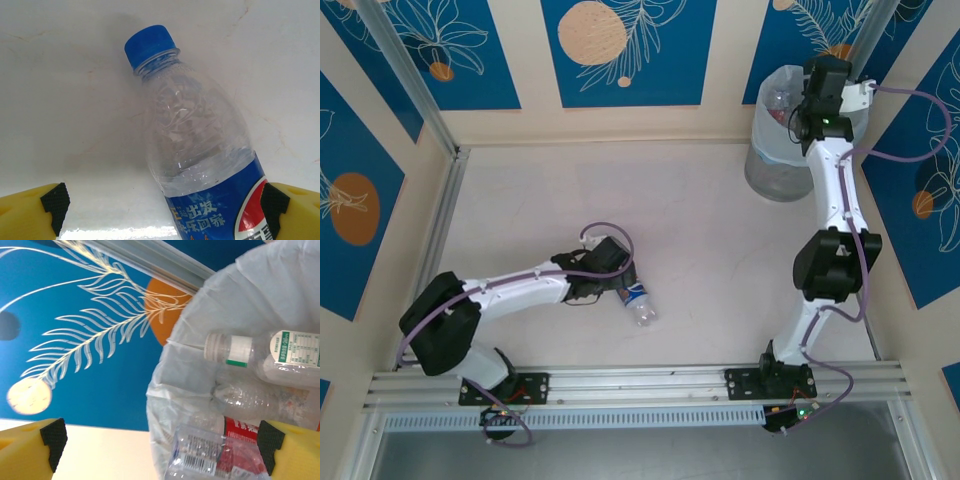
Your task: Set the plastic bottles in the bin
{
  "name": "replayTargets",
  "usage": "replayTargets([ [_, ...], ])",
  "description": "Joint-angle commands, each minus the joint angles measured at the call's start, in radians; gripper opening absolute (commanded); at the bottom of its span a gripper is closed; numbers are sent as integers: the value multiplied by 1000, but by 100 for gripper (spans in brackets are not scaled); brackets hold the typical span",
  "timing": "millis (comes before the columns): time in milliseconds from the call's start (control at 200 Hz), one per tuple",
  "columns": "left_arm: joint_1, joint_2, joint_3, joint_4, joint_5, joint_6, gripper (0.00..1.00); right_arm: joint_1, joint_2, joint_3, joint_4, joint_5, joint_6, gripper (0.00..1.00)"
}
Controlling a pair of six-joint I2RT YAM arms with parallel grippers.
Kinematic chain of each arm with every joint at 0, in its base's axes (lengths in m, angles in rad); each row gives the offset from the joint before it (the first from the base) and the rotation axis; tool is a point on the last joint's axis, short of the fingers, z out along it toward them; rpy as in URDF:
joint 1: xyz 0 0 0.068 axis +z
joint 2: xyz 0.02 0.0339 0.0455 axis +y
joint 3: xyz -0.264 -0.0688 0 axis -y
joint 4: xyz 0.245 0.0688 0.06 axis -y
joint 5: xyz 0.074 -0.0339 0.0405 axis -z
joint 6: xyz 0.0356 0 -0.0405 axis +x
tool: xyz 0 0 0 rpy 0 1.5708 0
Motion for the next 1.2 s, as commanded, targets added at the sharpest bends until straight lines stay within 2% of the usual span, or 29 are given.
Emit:
replayTargets([
  [0,-12,38,42,-14,23,9,99,16,-100,-102,121,-63,-113,100],
  [130,-18,77,76,-33,20,5,99,23,-202,-252,270,-269,-244,100],
  [325,-27,155,143,-54,-11,-8,99,65,-317,-402,325,-552,-397,99],
  [595,-17,194,164,-54,-128,-54,99,148,-434,-580,278,-782,-600,99],
  [740,2,212,182,-61,-140,-60,99,186,-511,-724,292,-878,-662,100],
  [865,19,223,176,-25,-116,-60,99,226,-597,-828,265,-851,-729,100],
  [1050,41,260,189,25,-81,-53,98,239,-694,-935,219,-803,-742,99],
  [1195,45,288,203,63,-50,-33,91,243,-733,-978,172,-780,-755,100],
])
